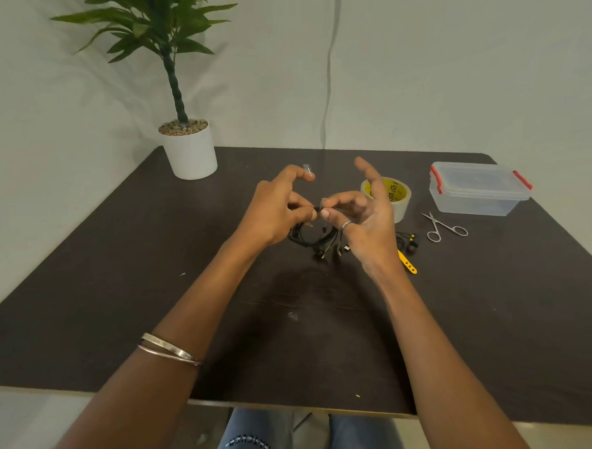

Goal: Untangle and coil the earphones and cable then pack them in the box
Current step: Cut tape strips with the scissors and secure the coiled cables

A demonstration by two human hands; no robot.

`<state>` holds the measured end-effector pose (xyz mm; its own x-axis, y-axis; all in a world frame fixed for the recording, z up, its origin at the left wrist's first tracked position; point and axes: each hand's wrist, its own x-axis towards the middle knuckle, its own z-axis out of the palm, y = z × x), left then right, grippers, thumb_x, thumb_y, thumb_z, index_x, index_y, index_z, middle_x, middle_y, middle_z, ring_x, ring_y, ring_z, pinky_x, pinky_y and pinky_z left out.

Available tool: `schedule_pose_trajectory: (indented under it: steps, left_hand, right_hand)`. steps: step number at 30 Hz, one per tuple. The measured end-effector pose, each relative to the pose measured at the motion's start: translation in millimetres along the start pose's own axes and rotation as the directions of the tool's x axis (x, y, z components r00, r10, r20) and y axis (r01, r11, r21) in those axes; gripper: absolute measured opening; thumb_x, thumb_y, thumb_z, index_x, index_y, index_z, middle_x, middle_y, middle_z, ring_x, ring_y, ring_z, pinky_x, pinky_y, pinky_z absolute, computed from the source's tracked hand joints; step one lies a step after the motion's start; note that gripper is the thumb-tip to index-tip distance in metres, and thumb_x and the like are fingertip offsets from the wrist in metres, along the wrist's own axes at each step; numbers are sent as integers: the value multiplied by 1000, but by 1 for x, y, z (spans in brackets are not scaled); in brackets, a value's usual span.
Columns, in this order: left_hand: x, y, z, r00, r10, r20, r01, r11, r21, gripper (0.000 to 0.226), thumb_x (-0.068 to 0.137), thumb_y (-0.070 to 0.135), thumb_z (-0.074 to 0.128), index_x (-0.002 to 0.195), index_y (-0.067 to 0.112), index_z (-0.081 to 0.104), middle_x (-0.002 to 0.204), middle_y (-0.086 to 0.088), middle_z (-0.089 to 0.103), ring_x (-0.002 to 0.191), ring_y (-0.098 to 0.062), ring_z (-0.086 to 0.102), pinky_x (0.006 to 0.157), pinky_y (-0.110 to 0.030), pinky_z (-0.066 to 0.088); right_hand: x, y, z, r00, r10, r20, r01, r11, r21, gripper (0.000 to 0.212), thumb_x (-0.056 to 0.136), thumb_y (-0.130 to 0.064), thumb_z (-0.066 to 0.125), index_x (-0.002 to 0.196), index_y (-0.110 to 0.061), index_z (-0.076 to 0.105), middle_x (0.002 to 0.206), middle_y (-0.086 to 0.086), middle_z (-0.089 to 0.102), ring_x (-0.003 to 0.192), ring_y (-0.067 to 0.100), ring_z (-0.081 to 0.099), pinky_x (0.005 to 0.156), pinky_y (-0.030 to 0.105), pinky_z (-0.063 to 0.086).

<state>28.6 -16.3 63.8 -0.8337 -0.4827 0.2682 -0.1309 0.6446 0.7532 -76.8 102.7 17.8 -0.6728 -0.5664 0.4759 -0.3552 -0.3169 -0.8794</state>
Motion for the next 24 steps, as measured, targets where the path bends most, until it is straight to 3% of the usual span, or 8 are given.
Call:
schedule_pose_trajectory:
  steps: [9,17,24]
  left_hand:
    - [-7,6,-4,999,21,31,-21,1000,-9,62,82,11,73,136,20,43,82,6,74,75,4,68,71,-1,46]
    - [-10,4,-3,999,24,28,-23,999,-35,61,81,10,73,135,20,45,82,6,75,78,3,69,85,-17,49]
    - [-10,-2,0,1000,24,13,-24,998,-55,53,83,10,71,129,21,47,82,5,75,79,1,69,84,-17,51]
  right_hand:
    - [-6,-5,6,1000,-1,-30,3,998,68,85,78,8,72,146,-16,27,89,13,66,82,25,69,82,37,57]
    - [-5,-3,6,999,36,-24,-34,996,81,94,78,11,70,151,-20,19,94,19,67,89,27,70,84,38,57]
    - [-8,-1,9,994,36,-106,-32,999,36,93,77,7,73,149,-21,21,102,10,65,78,22,71,76,34,59]
